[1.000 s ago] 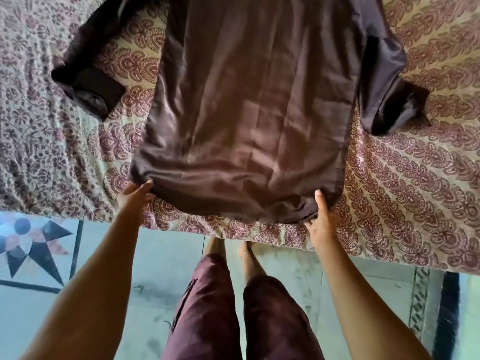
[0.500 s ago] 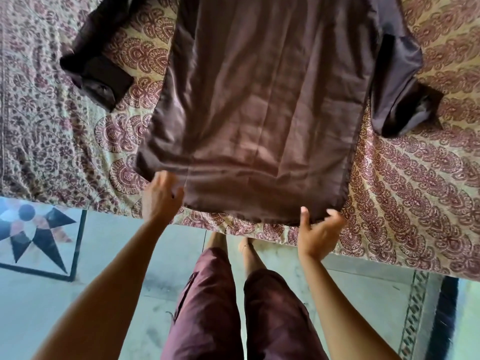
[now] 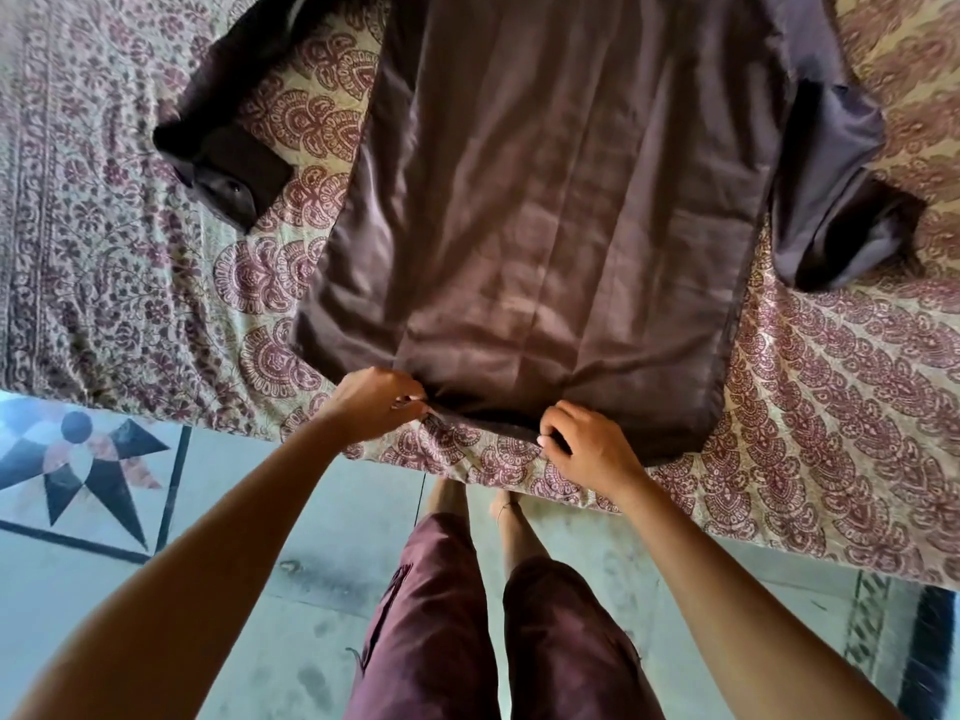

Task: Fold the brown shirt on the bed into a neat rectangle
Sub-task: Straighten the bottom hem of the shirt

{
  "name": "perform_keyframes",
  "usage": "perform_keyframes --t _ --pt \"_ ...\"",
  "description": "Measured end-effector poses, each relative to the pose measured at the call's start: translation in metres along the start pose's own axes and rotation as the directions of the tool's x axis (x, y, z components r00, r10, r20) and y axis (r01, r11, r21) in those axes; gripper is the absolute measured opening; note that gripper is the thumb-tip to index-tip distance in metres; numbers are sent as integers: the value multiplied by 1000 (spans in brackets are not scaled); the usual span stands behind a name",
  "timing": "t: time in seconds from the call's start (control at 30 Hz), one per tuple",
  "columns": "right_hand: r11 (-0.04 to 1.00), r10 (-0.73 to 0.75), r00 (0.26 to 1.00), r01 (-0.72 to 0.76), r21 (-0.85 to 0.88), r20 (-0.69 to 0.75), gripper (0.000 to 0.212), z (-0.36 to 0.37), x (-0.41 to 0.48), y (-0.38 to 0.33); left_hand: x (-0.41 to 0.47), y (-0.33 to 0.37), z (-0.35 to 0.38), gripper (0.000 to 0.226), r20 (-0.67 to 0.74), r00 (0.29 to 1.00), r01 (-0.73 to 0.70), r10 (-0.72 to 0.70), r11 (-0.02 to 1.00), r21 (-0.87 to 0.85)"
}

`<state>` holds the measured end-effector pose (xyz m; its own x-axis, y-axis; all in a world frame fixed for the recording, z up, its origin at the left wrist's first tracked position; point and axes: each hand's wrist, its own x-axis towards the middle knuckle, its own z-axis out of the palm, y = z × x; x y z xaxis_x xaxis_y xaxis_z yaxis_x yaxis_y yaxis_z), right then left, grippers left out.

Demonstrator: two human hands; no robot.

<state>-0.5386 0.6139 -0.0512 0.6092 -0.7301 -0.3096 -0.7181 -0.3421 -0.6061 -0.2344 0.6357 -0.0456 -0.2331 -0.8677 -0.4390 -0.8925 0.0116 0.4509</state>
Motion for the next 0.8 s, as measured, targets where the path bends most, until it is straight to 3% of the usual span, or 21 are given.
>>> perform_keyframes --t 0.07,0.13,0.27,0.33,0.4,0.47,0.53,0.57,0.63,0.73,0.8 --pt "984 108 993 -102 147 -36 7 -11 4 0 7 -1 -14 51 21 999 37 -36 996 -76" --pt "948 204 964 -151 279 -171 13 -24 12 0 16 4 -31 55 -66 996 56 -68 985 -165" --pt "923 282 842 -108 368 -459 15 -49 42 -2 51 20 -61 25 -220 972 30 -78 976 -214" --pt "928 289 777 -85 362 -560 8 -62 58 1 72 29 -72 27 -241 968 11 -64 976 -216" --pt "967 217 768 -83 242 -602 20 -73 73 9 89 34 -78 18 -316 949 -30 -24 986 -165" --pt "986 160 799 -154 60 -579 33 -75 84 18 99 36 -79 28 -345 938 -31 24 999 -16" --pt "966 152 846 -237 -105 -511 35 -69 84 21 101 37 -66 39 -248 969 53 1 976 212" --pt "956 131 873 -236 -173 -469 37 -64 79 20 97 37 -58 44 -208 978 78 -19 956 281" --pt "953 -6 921 -113 -282 -391 37 -50 63 11 79 41 -43 41 -256 967 68 12 952 299" --pt "956 -180 958 118 -270 -221 23 -20 31 -1 43 48 -16 21 -398 894 -74 204 945 317" --pt "974 -105 988 80 -213 -111 33 5 12 -4 21 51 2 14 -271 902 -243 335 915 321"
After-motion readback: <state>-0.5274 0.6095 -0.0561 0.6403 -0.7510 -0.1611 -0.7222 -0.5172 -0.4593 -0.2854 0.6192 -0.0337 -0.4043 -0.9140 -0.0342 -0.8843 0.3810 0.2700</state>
